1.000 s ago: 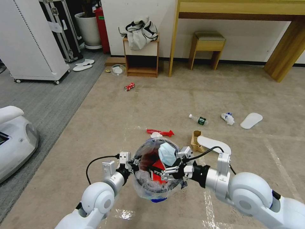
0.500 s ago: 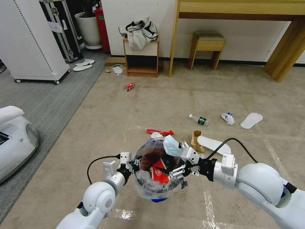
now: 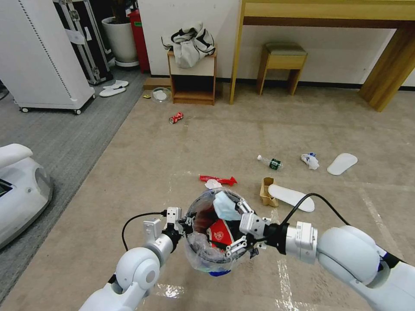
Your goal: Pick up the trash bin and place the garbage on the floor into it.
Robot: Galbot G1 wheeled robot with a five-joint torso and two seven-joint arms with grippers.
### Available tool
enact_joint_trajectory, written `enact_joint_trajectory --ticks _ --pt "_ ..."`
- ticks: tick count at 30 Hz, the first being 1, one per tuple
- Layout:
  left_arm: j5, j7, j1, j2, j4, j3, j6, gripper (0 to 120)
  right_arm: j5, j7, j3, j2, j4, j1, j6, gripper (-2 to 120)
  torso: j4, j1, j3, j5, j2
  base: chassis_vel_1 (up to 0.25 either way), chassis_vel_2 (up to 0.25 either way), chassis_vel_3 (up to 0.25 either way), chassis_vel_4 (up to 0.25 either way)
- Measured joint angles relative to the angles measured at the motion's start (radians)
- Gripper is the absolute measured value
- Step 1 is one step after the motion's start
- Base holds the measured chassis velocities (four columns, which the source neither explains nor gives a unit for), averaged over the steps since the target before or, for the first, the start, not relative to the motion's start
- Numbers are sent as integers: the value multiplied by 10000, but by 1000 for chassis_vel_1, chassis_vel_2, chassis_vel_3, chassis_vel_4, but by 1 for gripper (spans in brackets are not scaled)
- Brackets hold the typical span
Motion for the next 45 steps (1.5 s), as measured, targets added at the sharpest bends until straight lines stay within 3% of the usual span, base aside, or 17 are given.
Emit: enact_joint_trajectory --ticks 5,11,18,35,45 --pt "12 -24 1 -42 0 -40 13 1 -358 -283 26 -39 29 -10 74 100 0 0 -1 0 0 0 0 0 0" --pt "23 -65 26 -73 -19 -88 29 1 -1829 -1253 620 -78 99 -2 624 100 -1 0 0 1 0 0 0 0 0" --pt "88 -67 108 -109 -26 -100 31 1 -3205 -1582 1581 -93 310 -178 1215 100 -1 0 -1 1 0 0 0 0 0" --pt "256 -66 283 -205 -89 -82 31 1 -3829 -1520 2140 46 575 -383 1677 100 0 0 -1 1 0 0 0 0 0" --pt "296 -84 360 -238 -169 -175 36 1 -4723 -1697 2279 198 533 -389 2490 100 -2 0 -1 1 0 0 0 0 0"
